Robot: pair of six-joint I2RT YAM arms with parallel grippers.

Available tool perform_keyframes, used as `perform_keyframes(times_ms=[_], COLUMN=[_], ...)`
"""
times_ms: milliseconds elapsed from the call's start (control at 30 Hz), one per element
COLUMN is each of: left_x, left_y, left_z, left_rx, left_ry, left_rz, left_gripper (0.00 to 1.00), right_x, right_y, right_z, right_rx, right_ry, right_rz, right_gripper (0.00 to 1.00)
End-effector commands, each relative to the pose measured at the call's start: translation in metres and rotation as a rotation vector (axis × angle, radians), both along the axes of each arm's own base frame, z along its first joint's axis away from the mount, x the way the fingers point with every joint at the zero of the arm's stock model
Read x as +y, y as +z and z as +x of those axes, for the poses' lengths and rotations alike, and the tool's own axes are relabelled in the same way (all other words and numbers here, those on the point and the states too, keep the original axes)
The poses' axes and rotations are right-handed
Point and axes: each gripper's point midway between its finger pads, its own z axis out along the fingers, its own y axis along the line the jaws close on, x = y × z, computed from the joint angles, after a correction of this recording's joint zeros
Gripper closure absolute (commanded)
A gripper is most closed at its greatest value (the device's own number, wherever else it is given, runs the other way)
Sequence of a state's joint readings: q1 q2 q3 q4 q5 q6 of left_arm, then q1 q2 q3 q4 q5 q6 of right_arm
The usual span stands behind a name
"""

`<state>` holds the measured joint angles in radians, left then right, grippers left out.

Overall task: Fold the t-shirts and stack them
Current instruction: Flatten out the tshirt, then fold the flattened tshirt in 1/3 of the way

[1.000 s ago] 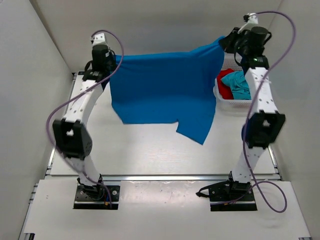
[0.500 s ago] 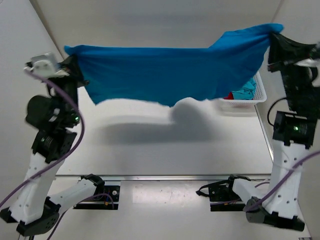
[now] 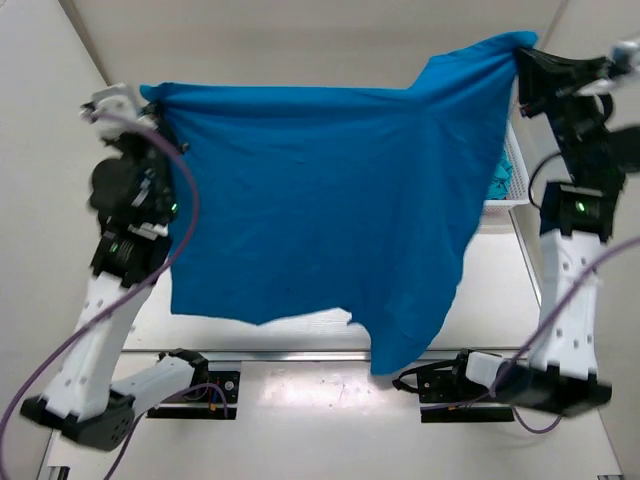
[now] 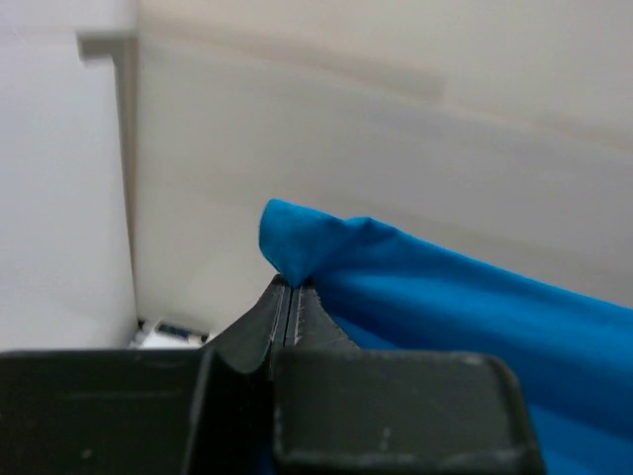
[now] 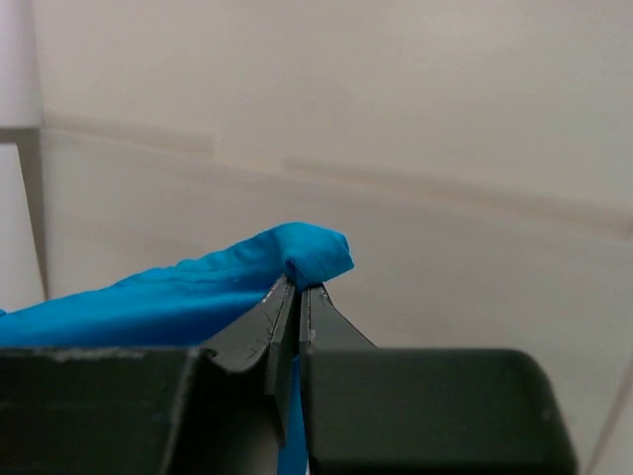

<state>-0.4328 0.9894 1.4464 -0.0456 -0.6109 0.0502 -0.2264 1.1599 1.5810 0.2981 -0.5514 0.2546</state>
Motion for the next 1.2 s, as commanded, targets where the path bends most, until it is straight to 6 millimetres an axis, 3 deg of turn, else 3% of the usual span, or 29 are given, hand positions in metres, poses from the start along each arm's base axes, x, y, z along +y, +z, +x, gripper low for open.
perform_keyframes(times_ms=[0, 67, 100, 200, 233, 300, 367, 400, 467, 567, 700, 767, 800, 900, 967, 1033, 1067, 1100, 1167], left_x=[-0.004, -0.005, -0.002, -0.012, -0.018, -0.023, -0.018, -0.014, -0.009, -0.007, -0.003, -0.005, -0.007, -0.007, -0.005, 0.001, 0.000, 0.001, -0.001], left_y=[-0.072, -0.136, -0.154, -0.244, -0.259, -0.311, -0.344, -0.357, -0.372, -0.385, -0.399, -0.409, -0.411, -0.430, -0.440, -0.444, -0.448, -0.449, -0.454], left_z=[0.067, 0.110, 0.120, 0.168, 0.176, 0.199, 0.214, 0.222, 0.237, 0.249, 0.256, 0.251, 0.250, 0.235, 0.220, 0.208, 0.197, 0.187, 0.174], left_rx=[0.211, 0.377, 0.415, 0.615, 0.649, 0.739, 0.796, 0.827, 0.841, 0.840, 0.850, 0.868, 0.871, 0.923, 0.952, 0.967, 0.984, 0.996, 1.009], left_ry=[-0.023, -0.013, 0.014, 0.016, -0.034, -0.064, -0.048, -0.031, -0.035, -0.042, -0.064, -0.090, -0.092, -0.094, -0.093, -0.079, -0.078, -0.080, -0.080], left_rz=[-0.045, -0.059, -0.055, -0.015, -0.040, -0.052, -0.052, -0.052, -0.061, -0.080, -0.110, -0.104, -0.095, -0.082, -0.092, -0.096, -0.095, -0.089, -0.078], left_gripper=[1.00, 1.00, 1.00, 1.00, 1.00, 1.00, 1.00, 1.00, 1.00, 1.00, 1.00, 1.00, 1.00, 1.00, 1.00, 1.00, 1.00, 1.00, 0.96], right_x=[-0.008, -0.004, 0.003, 0.023, 0.030, 0.043, 0.042, 0.042, 0.039, 0.044, 0.051, 0.046, 0.044, 0.038, 0.038, 0.032, 0.032, 0.030, 0.028], right_y=[-0.051, -0.095, -0.109, -0.199, -0.214, -0.261, -0.285, -0.309, -0.299, -0.321, -0.349, -0.349, -0.359, -0.375, -0.369, -0.403, -0.413, -0.407, -0.430], right_z=[0.070, 0.118, 0.128, 0.193, 0.202, 0.229, 0.251, 0.262, 0.278, 0.294, 0.294, 0.289, 0.285, 0.264, 0.246, 0.223, 0.210, 0.201, 0.180], right_rx=[0.170, 0.296, 0.340, 0.559, 0.593, 0.686, 0.736, 0.782, 0.773, 0.821, 0.884, 0.881, 0.902, 0.944, 0.924, 0.987, 1.007, 0.989, 1.040], right_ry=[0.054, 0.093, 0.140, 0.278, 0.319, 0.349, 0.307, 0.292, 0.276, 0.270, 0.232, 0.211, 0.209, 0.234, 0.242, 0.206, 0.199, 0.189, 0.187], right_rz=[0.087, 0.111, 0.119, 0.153, 0.139, 0.132, 0.142, 0.139, 0.120, 0.062, 0.005, 0.009, 0.011, 0.037, 0.034, 0.034, 0.032, 0.024, 0.035], right_gripper=[1.00, 1.00, 1.00, 1.00, 1.00, 1.00, 1.00, 1.00, 1.00, 1.00, 1.00, 1.00, 1.00, 1.00, 1.00, 1.00, 1.00, 1.00, 1.00])
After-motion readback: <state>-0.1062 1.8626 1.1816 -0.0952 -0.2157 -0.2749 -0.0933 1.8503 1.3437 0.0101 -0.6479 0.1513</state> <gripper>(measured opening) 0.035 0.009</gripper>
